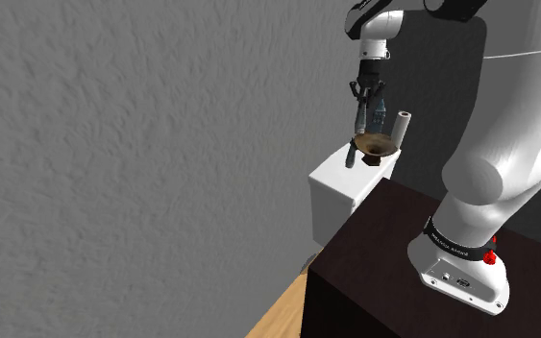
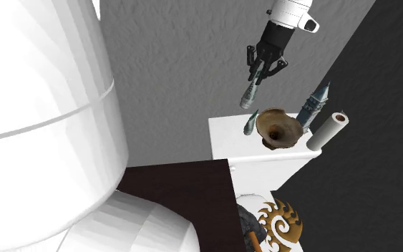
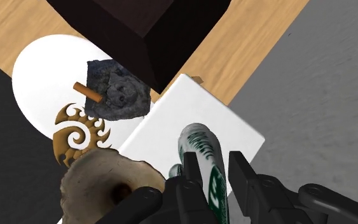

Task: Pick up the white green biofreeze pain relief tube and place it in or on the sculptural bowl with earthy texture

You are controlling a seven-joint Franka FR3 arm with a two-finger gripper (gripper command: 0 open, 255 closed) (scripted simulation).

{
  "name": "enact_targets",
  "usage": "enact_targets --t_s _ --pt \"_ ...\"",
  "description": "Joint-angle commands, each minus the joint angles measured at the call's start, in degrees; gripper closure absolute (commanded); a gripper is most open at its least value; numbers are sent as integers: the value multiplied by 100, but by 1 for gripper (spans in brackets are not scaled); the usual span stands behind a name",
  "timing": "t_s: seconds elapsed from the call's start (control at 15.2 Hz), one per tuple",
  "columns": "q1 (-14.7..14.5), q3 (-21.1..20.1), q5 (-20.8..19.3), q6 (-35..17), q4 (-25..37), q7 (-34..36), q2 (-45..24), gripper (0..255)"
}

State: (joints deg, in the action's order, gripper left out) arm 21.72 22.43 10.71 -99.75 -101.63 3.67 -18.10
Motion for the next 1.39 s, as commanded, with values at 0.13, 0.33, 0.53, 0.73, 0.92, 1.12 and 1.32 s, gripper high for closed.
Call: enact_targets --t_s 0.13,0.33,0.53,0.73,0.92,1.12,1.32 --pt "395 137 44 409 794 -453 -460 255" --pt "727 210 102 747 1488 -768 -863 255" --pt "1104 254 184 1136 2314 -1059 -1337 255" --pt "1421 261 256 1470 3039 -1248 -1743 255" --pt "1399 251 268 1256 2847 -1264 -1770 255" --pt "1383 239 287 1053 2681 -1281 -1814 255" --pt "1371 225 309 855 2531 -1298 -1868 255"
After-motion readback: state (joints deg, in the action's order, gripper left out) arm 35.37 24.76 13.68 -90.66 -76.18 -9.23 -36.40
